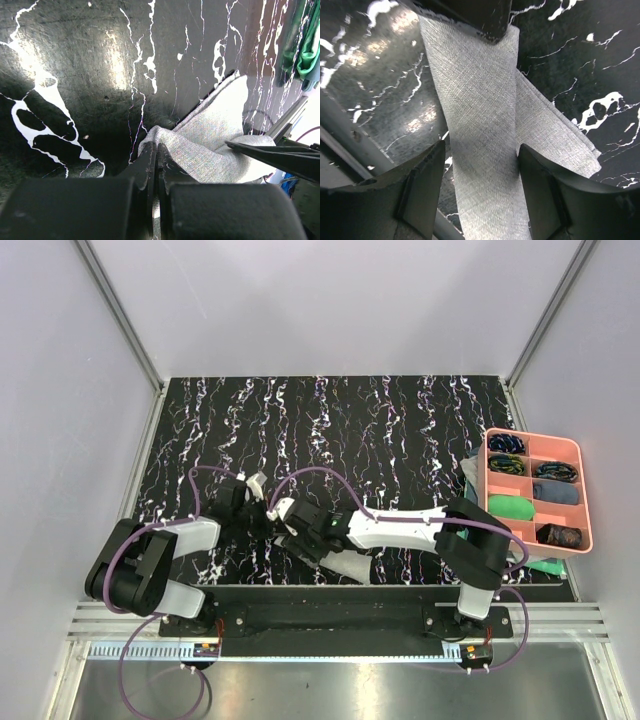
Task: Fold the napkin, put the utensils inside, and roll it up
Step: Roll the napkin with the utensil
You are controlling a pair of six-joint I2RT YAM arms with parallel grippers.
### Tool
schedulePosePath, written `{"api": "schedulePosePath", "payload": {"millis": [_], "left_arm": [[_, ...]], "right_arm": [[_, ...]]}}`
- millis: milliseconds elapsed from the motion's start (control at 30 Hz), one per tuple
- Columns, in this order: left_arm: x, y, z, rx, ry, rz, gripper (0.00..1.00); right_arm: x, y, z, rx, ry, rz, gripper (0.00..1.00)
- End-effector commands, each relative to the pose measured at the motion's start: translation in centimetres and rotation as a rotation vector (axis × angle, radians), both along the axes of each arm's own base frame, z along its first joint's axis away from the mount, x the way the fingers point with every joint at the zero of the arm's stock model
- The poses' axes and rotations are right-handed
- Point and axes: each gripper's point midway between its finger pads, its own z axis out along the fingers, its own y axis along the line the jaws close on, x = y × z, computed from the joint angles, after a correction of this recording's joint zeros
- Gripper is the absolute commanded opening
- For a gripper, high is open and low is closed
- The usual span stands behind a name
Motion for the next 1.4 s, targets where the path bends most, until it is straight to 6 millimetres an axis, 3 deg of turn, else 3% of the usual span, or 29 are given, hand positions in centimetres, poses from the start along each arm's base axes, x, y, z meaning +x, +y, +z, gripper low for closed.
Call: {"api": "schedulePosePath", "payload": {"millis": [0,133,300,333,400,467,567,767,1000,1367], "left_arm": [[0.5,-0.1,0.3,0.008,-0.014,-0.01,0.0],[0.6,-0.1,0.4,0.006,-0.016,-0.008,0.0],[1.0,-0.3,1.0,-0.006,-0.033,-0.01,0.03],[1.0,-0.3,1.2,-0.007,-0.039,-0.005,0.18],[1.4,-0.1,1.5,0.0,-0.056,0.013,0.31],[1.6,0.1,2.0,0.008,-0.076,0.028,0.51],[1.9,0.6,2.3,0.03,-0.098,0.054,0.59],[1.1,1.0,2.1,0.029,-0.121,0.057,0.6],[0.4,0.4,3.5,-0.039,-0.2,0.024,0.6],[-1.7,-0.4,3.5,-0.11,-0.228,-0.047,0.6]], "right_arm": [[0.8,0.4,0.3,-0.017,-0.053,-0.005,0.67],[0.3,0.1,-0.9,-0.046,-0.039,0.006,0.64],[-0.7,-0.1,-2.6,-0.056,0.016,0.018,0.36],[-1.2,0.0,-2.7,-0.043,0.04,0.026,0.34],[-1.8,0.2,-3.1,-0.007,0.09,0.039,0.29],[-2.1,-0.2,-3.5,0.019,0.141,0.032,0.27],[-2.9,0.1,-3.1,0.1,0.234,0.045,0.27],[-3.4,0.5,-1.7,0.269,0.425,0.081,0.26],[-4.0,0.4,-1.0,0.384,0.643,0.127,0.26],[-1.2,-0.3,-1.0,0.496,0.811,0.08,0.25]]}}
